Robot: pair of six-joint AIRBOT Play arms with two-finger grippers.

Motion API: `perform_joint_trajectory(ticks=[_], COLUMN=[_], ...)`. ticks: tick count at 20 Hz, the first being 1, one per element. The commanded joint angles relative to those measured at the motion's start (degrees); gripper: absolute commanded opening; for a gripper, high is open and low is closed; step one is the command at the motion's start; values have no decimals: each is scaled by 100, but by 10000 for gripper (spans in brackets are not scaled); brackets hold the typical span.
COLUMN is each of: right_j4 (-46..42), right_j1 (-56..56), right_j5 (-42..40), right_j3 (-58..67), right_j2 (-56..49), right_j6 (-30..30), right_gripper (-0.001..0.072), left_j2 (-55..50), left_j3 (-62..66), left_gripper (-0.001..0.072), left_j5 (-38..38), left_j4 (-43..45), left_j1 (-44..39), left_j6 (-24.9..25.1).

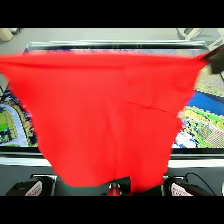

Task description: Fold the shirts.

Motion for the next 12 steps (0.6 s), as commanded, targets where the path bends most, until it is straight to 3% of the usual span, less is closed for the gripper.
perform_joint_trajectory(ticks=[1, 8, 12], right_j4=[-374, 452, 345], right_j1=[673, 911, 909], right_j5=[258, -2061, -2634], right_j3=[-57, -55, -52], right_j2=[-1670, -3565, -3740], right_j6=[356, 619, 31], right_gripper=[20, 21, 21], left_j2=[-1440, -3510, -3880], left_j3=[-584, -577, -577], left_gripper=[24, 26, 26], left_j5=[-245, 892, 1259], left_j4=[138, -173, -750], left_j1=[-7, -7, -7], left_j6=[260, 249, 256])
